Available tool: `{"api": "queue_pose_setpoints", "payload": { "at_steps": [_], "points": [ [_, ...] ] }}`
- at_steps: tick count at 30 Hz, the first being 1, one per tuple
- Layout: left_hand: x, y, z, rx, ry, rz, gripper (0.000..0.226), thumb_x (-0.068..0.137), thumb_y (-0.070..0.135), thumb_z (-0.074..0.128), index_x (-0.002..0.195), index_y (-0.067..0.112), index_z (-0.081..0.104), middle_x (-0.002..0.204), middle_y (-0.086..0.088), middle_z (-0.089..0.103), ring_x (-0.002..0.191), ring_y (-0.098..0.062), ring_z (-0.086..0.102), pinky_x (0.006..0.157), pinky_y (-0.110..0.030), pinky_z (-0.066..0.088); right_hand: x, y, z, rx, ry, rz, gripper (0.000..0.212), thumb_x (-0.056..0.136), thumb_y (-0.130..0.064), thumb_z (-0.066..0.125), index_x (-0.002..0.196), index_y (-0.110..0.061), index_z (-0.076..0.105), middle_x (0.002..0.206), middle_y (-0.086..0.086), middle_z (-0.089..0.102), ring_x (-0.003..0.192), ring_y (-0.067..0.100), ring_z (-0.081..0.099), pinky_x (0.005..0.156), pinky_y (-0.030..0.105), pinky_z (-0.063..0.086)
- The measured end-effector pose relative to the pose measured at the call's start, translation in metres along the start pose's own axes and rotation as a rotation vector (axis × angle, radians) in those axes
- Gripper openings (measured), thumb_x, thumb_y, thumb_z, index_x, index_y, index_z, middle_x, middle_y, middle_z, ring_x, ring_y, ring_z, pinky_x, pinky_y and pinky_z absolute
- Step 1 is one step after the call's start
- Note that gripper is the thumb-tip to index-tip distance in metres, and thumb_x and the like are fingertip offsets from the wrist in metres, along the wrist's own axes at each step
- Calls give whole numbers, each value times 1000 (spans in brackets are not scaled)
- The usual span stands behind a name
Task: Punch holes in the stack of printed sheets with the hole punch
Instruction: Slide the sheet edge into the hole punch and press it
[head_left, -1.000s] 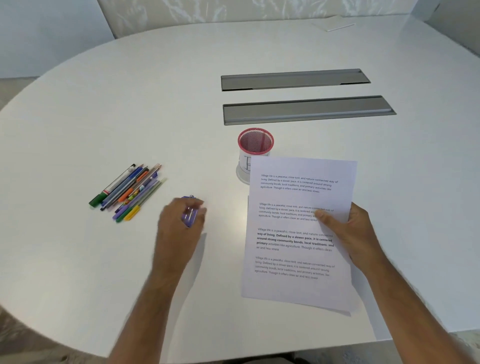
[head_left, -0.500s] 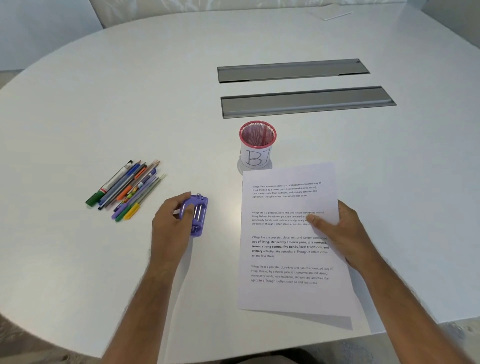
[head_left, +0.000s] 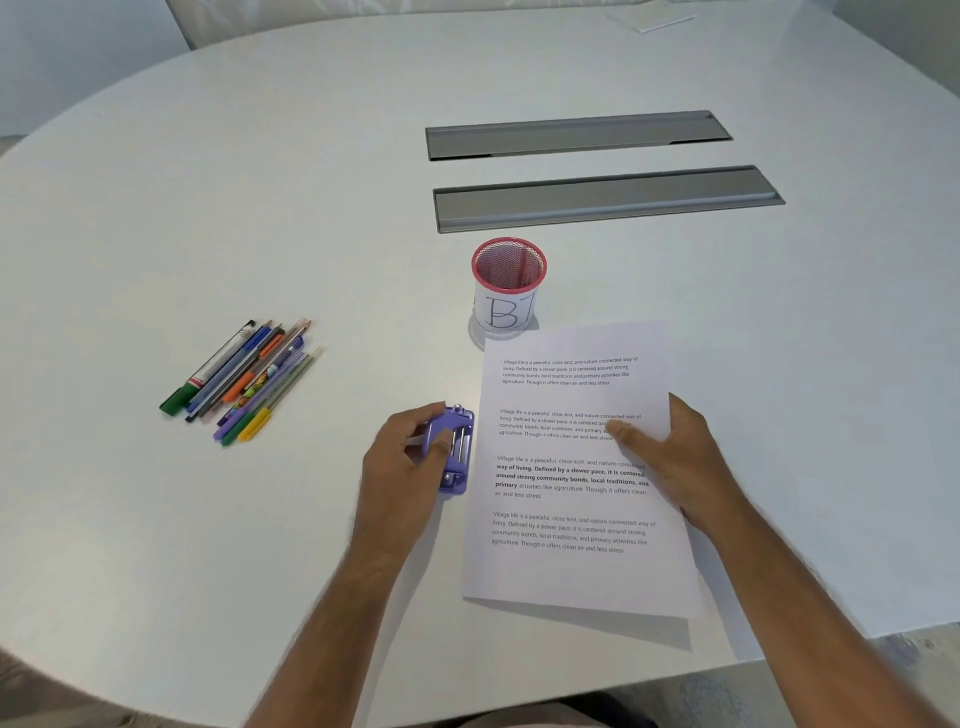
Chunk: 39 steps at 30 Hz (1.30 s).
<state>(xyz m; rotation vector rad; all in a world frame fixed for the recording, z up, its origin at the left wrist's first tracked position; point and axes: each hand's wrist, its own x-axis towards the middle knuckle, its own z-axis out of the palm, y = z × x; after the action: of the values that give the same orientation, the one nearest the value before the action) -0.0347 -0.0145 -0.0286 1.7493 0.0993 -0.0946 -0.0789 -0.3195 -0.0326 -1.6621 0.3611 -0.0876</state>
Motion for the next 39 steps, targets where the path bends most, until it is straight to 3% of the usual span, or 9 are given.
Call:
{"api": "queue_pose_setpoints", "payload": {
  "at_steps": [6, 9, 13, 17, 22, 28, 29, 33, 39],
  "points": [
    [-3, 7, 8, -27, -57, -13, 40, 99, -9, 59, 112, 28, 69, 90, 36, 72, 66, 7, 71, 51, -9, 53, 1, -2, 0, -13, 1, -6, 25, 96, -14, 79, 113, -33, 75, 113, -10, 83, 103, 10, 79, 80, 19, 62],
    [-3, 9, 10, -21, -69, -17, 37, 100, -6, 61, 113, 28, 69, 89, 36, 73, 65, 4, 73, 51, -11, 54, 2, 0, 0, -21, 10, -4, 25, 96, -15, 79, 116, -29, 74, 115, -9, 82, 105, 12, 79, 89, 31, 60],
    [-5, 13, 12, -11, -73, -21, 38, 101, -1, 62, 111, 35, 69, 94, 33, 74, 65, -6, 77, 53, -16, 57, 3, 1, 1, -81, 21, 3, 24, 96, -18, 79, 117, -28, 73, 113, -11, 82, 103, 10, 79, 91, 35, 59],
    [-8, 13, 16, -8, -88, -27, 35, 101, 2, 64, 110, 35, 69, 98, 28, 74, 70, -14, 80, 56, -28, 64, 3, -1, 2, -89, 10, 2, 27, 96, -16, 79, 121, -23, 72, 112, -14, 82, 102, 6, 79, 87, 25, 59],
    [-12, 14, 21, -1, -113, -26, 31, 100, 4, 68, 111, 33, 68, 98, 35, 70, 72, -5, 78, 55, -18, 60, 3, -2, 2, -63, 3, 9, 26, 96, -8, 78, 115, -23, 72, 106, -19, 82, 96, 3, 79, 75, 12, 58],
    [-11, 12, 24, -12, -102, -33, 26, 100, 7, 70, 112, 30, 68, 119, 4, 68, 77, -19, 81, 62, -35, 67, 6, -4, -1, -88, 6, 21, 24, 95, -11, 79, 113, -26, 72, 107, -19, 82, 96, 1, 78, 77, 11, 58],
    [-11, 12, 24, -10, -107, -30, 26, 100, 7, 70, 112, 30, 68, 121, 4, 68, 78, -18, 81, 63, -35, 67, 6, -4, -1, -92, 5, 23, 24, 95, -12, 79, 112, -28, 72, 106, -21, 81, 95, 0, 78, 76, 10, 57],
    [-10, 11, 24, 76, -106, 30, 31, 98, 5, 71, 109, 34, 66, 120, 9, 66, 85, 8, 73, 62, -11, 57, 8, -2, -5, -101, -5, 36, 25, 95, -16, 80, 115, -27, 72, 108, -19, 81, 96, 1, 78, 76, 10, 57],
    [10, 11, 25, 121, -66, 45, 17, 100, 24, 70, 117, 26, 67, 117, 6, 67, 90, -1, 69, 60, -10, 52, 9, -2, -5, -100, -24, 40, 25, 95, -14, 80, 112, -30, 72, 106, -19, 82, 93, 1, 79, 72, 10, 56]
  ]
}}
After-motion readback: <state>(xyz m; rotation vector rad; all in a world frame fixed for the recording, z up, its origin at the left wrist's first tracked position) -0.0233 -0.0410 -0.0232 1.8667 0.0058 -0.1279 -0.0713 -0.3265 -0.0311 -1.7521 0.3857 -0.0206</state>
